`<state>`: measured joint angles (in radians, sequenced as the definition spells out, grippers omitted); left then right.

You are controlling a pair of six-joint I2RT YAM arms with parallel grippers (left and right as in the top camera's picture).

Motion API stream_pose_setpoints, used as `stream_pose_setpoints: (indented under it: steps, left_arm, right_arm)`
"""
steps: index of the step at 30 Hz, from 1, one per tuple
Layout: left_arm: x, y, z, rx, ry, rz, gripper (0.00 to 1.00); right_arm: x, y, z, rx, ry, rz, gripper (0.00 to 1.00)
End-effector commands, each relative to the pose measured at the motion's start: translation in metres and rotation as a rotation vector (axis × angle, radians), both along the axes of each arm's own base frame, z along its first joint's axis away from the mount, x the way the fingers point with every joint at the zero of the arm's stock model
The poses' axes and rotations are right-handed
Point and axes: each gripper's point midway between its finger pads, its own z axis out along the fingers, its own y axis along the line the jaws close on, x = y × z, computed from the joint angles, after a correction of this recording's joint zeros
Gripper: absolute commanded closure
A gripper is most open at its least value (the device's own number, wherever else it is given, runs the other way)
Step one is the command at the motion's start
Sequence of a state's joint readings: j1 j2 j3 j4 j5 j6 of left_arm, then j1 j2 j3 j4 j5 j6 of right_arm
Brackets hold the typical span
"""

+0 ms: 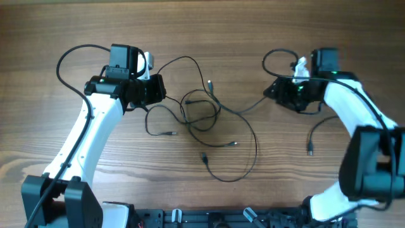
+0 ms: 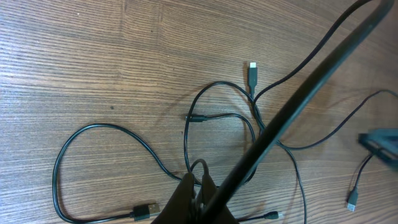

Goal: Untangle cables

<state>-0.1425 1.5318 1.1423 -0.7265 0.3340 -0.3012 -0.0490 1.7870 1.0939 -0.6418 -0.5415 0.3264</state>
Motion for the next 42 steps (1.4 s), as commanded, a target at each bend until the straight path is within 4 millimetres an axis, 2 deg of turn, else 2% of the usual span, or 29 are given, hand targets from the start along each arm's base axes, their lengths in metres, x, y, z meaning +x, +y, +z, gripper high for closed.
stream_pose_setpoints:
  steps: [1,4,6,8,10,12,15,19,21,25,26,29,31,32,36,38,42]
  left_arm:
    - [0.0,0.001,-0.002,0.01,0.004,0.001,0.96]
    - [-0.001,0.001,-0.002,0.01,0.004,0.001,0.96]
    - [-0.001,0.001,-0.001,0.01,0.004,0.001,0.96]
    - [-0.001,0.001,-0.002,0.01,0.005,0.001,0.96]
    - [-0.001,0.001,-0.002,0.01,0.008,0.001,0.96]
    - [-0.002,0.001,-0.002,0.011,0.011,0.001,0.96]
    - [-0.003,0.001,-0.003,0.012,0.016,0.001,0.96]
    - [-0.003,0.001,-0.003,0.012,0.015,0.001,0.96]
    - [-0.003,0.001,-0.003,0.012,0.015,0.001,0.96]
    - [-0.003,0.001,-0.003,0.012,0.015,0.001,0.96]
    - [-0.003,0.001,-0.003,0.012,0.015,0.001,0.96]
    - [-0.003,0.001,-0.003,0.012,0.016,0.001,0.96]
    - [-0.003,0.001,-0.003,0.012,0.016,0.001,0.96]
    - [-0.003,0.001,-0.003,0.012,0.017,0.001,0.96]
    - [-0.003,0.001,-0.003,0.012,0.017,0.001,0.96]
    - [-0.003,0.001,-0.003,0.011,0.016,0.001,0.96]
    - [-0.003,0.001,-0.003,0.011,0.016,0.001,0.96]
  right_arm:
    - [0.003,0.009,-0.032,0.013,0.087,-0.046,0.41]
    - [0.015,0.029,-0.043,0.059,0.061,-0.025,0.46]
    - [0.021,0.044,-0.043,0.066,0.032,-0.009,0.63]
    - [0.019,0.051,-0.043,0.07,0.03,0.011,0.96]
    - [0.015,0.064,-0.029,0.164,-0.001,0.098,0.96]
    - [0.01,0.068,0.002,0.287,-0.043,0.188,0.95]
    - [0.017,0.032,0.046,0.246,-0.088,0.212,0.96]
    - [0.034,-0.043,0.105,0.018,-0.129,0.159,0.96]
    - [0.043,-0.073,0.145,-0.048,-0.198,0.142,0.96]
    - [0.054,-0.105,0.201,-0.135,-0.331,0.121,0.96]
    - [0.056,-0.111,0.205,-0.157,-0.34,0.105,0.96]
    - [0.077,-0.166,0.214,-0.323,-0.344,-0.136,0.96]
    - [0.079,-0.202,0.213,-0.444,-0.306,-0.304,0.96]
    - [0.073,-0.231,0.212,-0.548,-0.256,-0.441,0.96]
    - [0.043,-0.292,0.215,-0.722,-0.146,-0.789,0.96]
    - [0.035,-0.305,0.215,-0.732,-0.126,-0.852,0.96]
    - [0.026,-0.303,0.2,-0.731,-0.053,-0.827,0.96]
